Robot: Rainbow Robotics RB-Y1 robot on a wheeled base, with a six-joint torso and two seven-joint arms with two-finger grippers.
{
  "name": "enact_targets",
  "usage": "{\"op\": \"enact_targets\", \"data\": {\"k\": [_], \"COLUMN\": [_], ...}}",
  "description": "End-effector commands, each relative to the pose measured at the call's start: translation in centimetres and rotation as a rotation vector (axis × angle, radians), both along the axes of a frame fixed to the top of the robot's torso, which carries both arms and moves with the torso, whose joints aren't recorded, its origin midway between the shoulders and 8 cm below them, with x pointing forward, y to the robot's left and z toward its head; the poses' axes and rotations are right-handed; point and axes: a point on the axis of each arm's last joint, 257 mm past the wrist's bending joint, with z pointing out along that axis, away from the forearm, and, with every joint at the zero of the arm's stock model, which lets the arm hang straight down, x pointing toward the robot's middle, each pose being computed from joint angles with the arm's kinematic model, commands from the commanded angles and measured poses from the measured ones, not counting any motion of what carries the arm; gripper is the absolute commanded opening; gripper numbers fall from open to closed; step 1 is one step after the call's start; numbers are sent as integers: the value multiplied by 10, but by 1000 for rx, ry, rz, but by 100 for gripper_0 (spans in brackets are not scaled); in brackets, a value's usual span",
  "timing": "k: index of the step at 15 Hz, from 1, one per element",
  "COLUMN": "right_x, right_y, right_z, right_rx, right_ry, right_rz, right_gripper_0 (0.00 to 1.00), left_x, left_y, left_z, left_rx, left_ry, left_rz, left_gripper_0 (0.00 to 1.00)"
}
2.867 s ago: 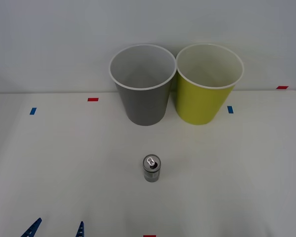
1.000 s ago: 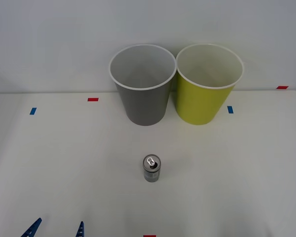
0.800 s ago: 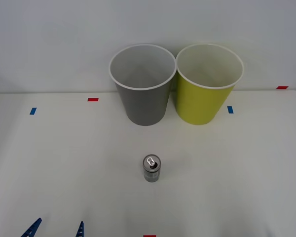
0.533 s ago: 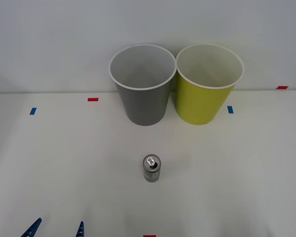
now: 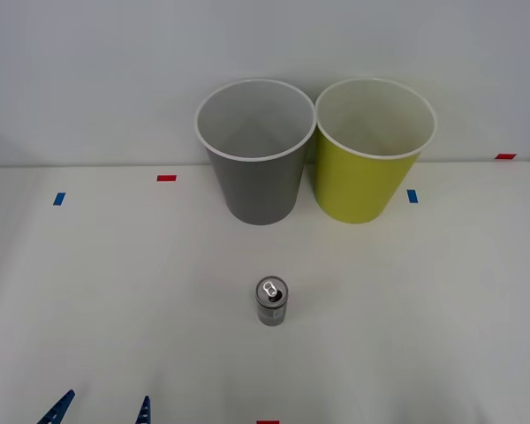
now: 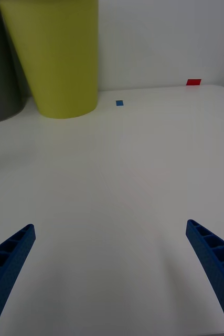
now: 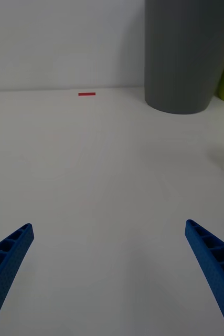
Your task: Put cans in the gray bin and PET bottles in the light green bin.
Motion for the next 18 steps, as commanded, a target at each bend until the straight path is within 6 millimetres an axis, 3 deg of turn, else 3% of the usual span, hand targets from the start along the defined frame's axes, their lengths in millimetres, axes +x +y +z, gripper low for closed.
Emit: {"op": "enact_targets", "data": {"k": [1,4,6,10,15,18], "right_x": [0,0,0,0,0,0], "right_y": [0,0,0,0,0,0], "right_z": [0,0,0,0,0,0], "right_rx": [0,0,0,0,0,0], "right_ry": [0,0,0,0,0,0], "right_rz": [0,0,0,0,0,0], "right_gripper_0": [100,100,100,100,100,100], "left_x": [-4,0,9,19,44,63], "left_y": [-7,-16,-40,-68,-98,-117], "left_z": [-15,0,3,-4,9,3], "left_rx": [-2,15,11,32,25,24], "left_ry": [1,-73,-103,-150,-224,-245], "left_rz": [-40,-97,-192,-374,-513,-583], "left_gripper_0": [100,100,100,100,100,100]}}
